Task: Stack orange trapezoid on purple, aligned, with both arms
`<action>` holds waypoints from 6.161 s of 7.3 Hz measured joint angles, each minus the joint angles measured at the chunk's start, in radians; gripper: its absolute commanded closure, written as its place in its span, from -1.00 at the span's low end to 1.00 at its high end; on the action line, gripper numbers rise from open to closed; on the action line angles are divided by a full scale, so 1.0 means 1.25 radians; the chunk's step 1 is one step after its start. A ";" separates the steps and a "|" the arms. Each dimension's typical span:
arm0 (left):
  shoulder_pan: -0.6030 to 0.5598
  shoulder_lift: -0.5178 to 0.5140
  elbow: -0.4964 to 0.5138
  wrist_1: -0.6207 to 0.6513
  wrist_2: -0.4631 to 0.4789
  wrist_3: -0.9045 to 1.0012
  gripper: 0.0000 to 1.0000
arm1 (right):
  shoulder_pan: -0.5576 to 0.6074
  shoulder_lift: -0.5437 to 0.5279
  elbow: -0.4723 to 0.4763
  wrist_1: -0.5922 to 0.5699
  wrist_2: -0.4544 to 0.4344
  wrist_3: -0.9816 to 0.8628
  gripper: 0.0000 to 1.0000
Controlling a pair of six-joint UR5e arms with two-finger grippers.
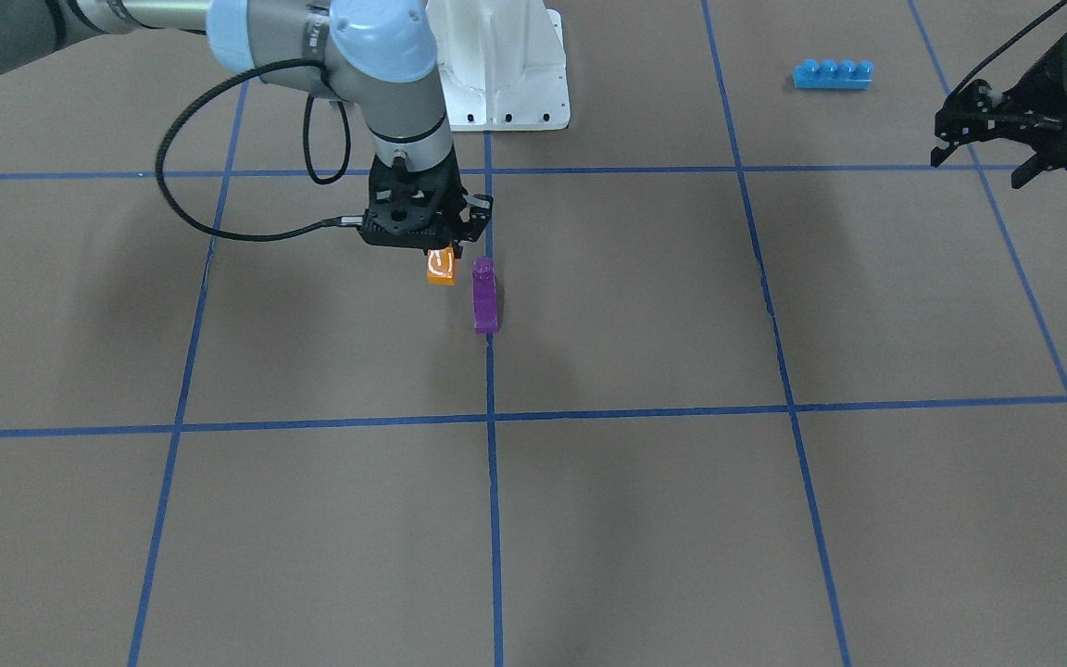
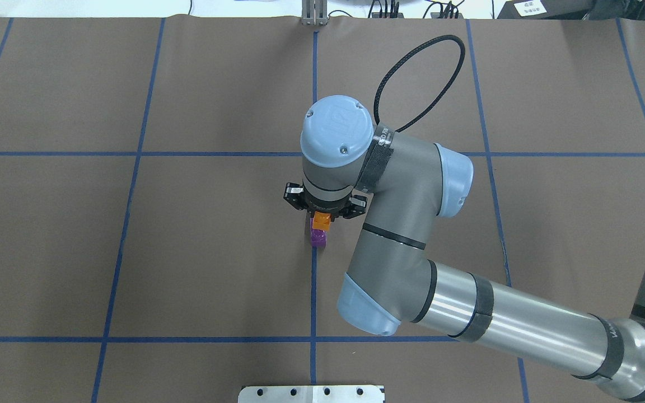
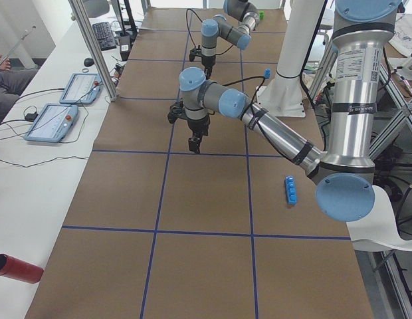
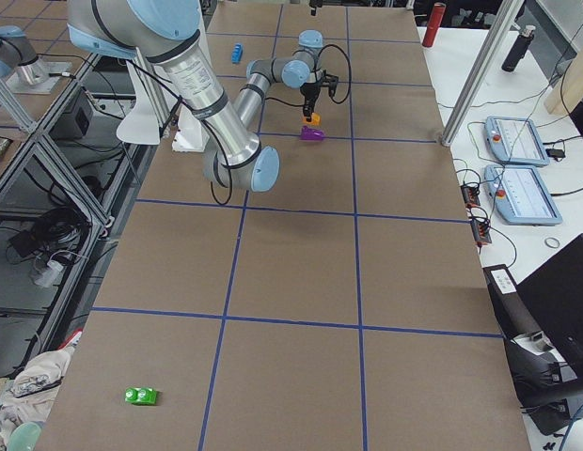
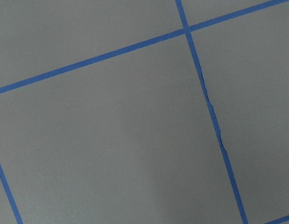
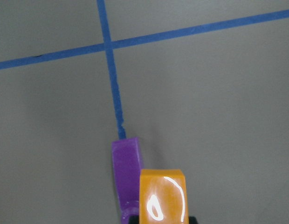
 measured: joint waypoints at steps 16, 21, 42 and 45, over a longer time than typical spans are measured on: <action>0.002 -0.002 0.014 -0.001 0.000 0.001 -1.00 | -0.026 0.012 -0.048 0.002 -0.055 -0.002 1.00; 0.002 -0.002 0.017 -0.002 0.000 0.001 -1.00 | -0.029 0.016 -0.079 0.040 -0.058 0.002 1.00; -0.218 0.035 0.180 -0.006 0.002 0.299 -1.00 | 0.258 -0.220 0.143 -0.050 0.150 -0.367 -0.99; -0.288 0.057 0.220 -0.039 0.004 0.325 -1.00 | 0.480 -0.441 0.183 -0.049 0.242 -0.775 -0.99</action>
